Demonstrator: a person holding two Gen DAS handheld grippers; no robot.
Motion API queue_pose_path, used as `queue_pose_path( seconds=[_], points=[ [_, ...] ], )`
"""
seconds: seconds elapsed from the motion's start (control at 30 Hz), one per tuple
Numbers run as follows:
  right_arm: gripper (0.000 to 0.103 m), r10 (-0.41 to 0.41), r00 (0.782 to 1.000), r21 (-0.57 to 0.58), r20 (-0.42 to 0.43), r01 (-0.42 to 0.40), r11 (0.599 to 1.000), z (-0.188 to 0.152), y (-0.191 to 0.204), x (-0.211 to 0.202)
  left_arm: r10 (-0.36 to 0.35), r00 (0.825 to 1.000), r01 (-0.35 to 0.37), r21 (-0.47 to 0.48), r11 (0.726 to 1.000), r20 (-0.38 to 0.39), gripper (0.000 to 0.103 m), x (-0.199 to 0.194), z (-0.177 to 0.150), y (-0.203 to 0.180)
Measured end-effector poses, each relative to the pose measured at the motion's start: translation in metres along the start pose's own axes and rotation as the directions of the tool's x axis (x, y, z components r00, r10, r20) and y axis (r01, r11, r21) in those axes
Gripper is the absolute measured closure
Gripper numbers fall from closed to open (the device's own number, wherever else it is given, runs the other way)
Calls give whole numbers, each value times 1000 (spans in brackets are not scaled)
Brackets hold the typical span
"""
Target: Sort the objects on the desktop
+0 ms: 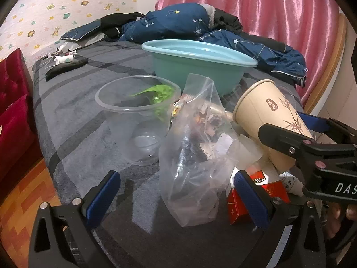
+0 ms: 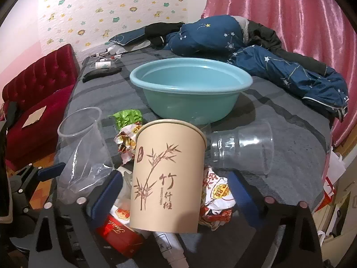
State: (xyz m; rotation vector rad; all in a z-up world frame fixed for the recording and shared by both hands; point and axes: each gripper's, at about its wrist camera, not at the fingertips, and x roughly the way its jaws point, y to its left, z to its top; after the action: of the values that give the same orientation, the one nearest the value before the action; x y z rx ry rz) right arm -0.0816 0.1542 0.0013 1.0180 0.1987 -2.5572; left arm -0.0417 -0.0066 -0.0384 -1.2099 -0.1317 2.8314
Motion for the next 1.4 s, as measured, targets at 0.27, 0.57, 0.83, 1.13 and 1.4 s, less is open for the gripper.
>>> queue_pose_path(
  seconds=[0.27, 0.57, 0.83, 1.13, 1.4],
  points=[
    [26, -1, 1000, -16, -2, 1, 1000, -1, 2, 1, -35, 999, 35, 2, 999, -3, 21, 0, 0, 1],
    [37, 25, 1000, -10, -1, -25, 1000, -4, 3, -8, -80, 996, 82, 49, 995, -30, 65, -3, -3, -7],
    [37, 37, 999, 8, 37, -38, 999, -3, 1, -27, -113, 994, 113, 62, 992, 1, 65, -19, 0, -13],
    [37, 36, 997, 16, 71, -38, 999, -5, -1, -51, -122, 992, 119, 77, 990, 36, 65, -41, 4, -21],
    [37, 22, 991, 33, 129, -27, 999, -8, -7, -79, -142, 988, 135, 101, 986, 64, 65, -59, 10, -29]
  ],
)
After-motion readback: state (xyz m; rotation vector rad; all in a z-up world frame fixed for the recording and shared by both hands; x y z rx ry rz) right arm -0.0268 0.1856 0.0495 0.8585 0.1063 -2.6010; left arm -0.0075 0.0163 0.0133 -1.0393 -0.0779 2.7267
